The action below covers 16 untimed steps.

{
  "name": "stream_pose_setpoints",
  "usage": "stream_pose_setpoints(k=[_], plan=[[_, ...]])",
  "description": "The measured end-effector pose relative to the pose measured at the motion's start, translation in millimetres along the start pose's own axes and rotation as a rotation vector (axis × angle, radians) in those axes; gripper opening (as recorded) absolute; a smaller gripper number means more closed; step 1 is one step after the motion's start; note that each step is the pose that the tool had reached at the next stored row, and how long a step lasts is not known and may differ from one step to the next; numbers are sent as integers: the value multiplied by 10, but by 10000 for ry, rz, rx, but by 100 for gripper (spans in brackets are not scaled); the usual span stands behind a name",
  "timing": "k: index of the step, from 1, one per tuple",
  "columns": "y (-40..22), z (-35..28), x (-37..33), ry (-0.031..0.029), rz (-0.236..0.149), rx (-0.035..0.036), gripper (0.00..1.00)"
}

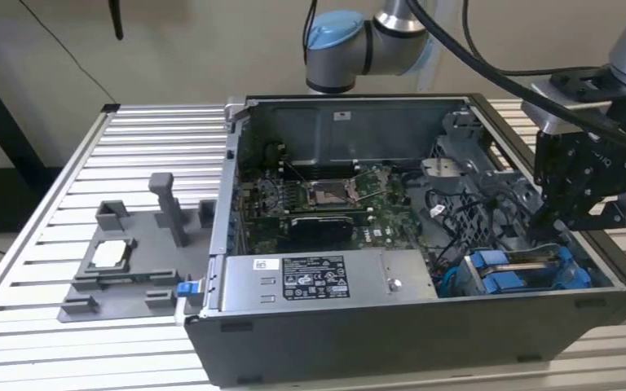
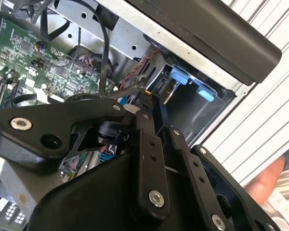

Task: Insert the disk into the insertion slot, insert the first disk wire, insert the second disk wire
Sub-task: 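Insert the first disk wire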

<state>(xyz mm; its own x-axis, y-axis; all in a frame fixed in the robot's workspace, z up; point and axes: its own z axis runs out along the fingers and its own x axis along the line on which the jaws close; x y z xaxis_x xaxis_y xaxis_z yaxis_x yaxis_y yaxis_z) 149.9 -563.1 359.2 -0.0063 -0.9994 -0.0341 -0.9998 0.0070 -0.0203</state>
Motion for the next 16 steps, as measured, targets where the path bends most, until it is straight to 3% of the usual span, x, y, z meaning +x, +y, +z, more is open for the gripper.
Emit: stream_pose_setpoints(k=[6,11,16], plan=[[-6,23,4,59,279,-15,19],[-50,54,7,117,327,-130,19],[-55,101,10,145,344,-188,19]])
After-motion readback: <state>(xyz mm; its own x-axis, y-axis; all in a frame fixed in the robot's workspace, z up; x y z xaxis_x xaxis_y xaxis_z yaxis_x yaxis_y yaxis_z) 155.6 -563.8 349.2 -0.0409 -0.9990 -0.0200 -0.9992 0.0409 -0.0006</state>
